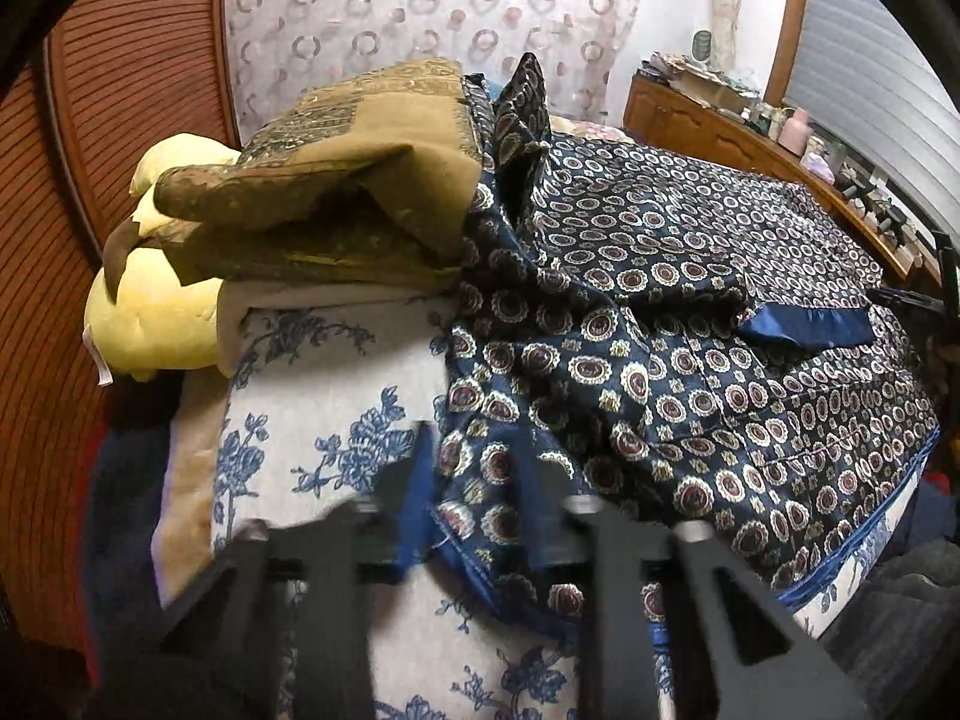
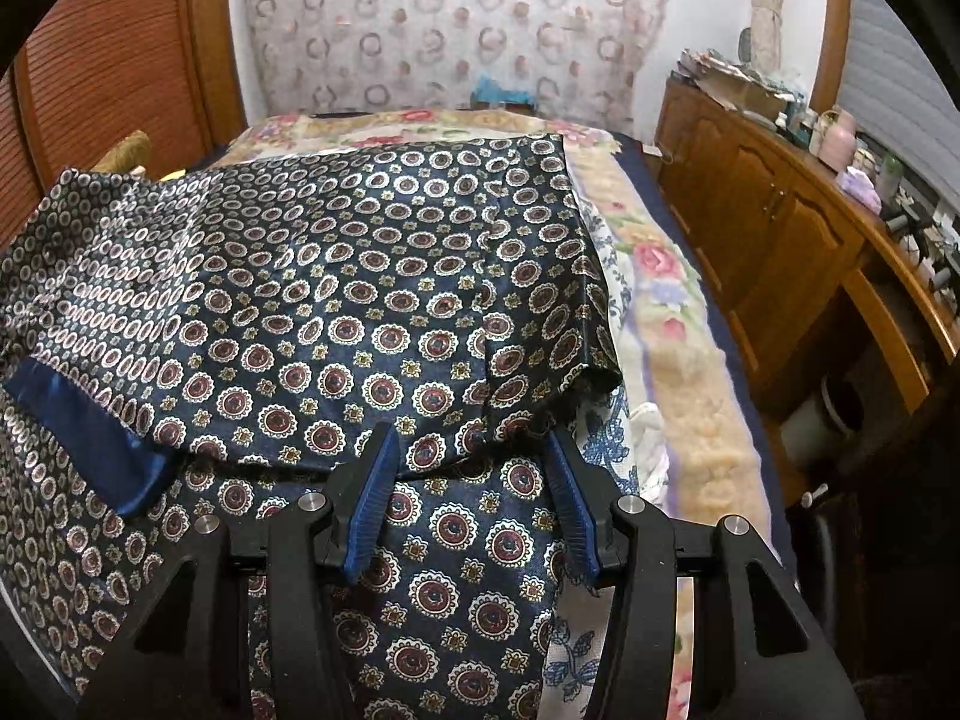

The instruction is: Fold small clothes

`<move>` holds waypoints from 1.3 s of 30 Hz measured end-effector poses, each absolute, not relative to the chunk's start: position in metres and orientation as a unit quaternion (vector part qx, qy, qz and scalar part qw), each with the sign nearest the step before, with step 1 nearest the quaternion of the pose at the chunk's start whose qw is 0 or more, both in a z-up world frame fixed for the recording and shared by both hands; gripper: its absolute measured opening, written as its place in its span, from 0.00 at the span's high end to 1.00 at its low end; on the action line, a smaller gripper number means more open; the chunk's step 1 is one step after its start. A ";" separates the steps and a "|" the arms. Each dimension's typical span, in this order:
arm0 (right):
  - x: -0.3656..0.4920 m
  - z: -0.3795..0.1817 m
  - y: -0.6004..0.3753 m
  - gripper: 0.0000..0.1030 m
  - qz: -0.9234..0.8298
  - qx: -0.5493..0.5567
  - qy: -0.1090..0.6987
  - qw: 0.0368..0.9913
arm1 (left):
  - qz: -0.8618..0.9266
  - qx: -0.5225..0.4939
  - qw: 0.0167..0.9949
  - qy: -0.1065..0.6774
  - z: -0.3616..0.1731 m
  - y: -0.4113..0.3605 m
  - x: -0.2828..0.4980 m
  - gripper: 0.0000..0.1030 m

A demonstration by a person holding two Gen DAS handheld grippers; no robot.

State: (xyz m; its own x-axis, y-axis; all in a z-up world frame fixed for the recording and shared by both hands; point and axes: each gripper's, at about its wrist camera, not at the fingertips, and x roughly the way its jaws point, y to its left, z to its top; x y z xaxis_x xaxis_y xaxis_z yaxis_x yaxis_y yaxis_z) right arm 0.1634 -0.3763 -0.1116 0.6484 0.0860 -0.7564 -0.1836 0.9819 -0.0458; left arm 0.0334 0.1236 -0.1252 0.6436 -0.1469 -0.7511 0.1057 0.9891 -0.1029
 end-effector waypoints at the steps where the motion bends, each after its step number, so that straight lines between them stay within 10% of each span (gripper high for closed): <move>1: 0.164 -0.112 -0.375 0.50 0.074 -0.060 0.413 0.906 | -0.072 -0.025 0.905 0.418 -0.125 0.124 0.032 0.98; 15: 0.164 -0.112 -0.377 0.50 0.074 -0.058 0.413 0.906 | -0.054 -0.036 0.917 0.393 -0.097 0.142 -0.004 0.95; 26: 0.164 -0.112 -0.378 0.49 0.074 -0.058 0.413 0.906 | -0.077 -0.019 0.929 0.361 -0.072 0.117 0.033 0.48; 35: 0.164 -0.112 -0.378 0.48 0.074 -0.058 0.413 0.906 | -0.071 -0.020 0.938 0.339 -0.061 0.100 0.082 0.49; 39: 0.164 -0.113 -0.378 0.48 0.075 -0.057 0.413 0.906 | -0.071 -0.014 0.939 0.337 -0.059 0.095 0.097 0.67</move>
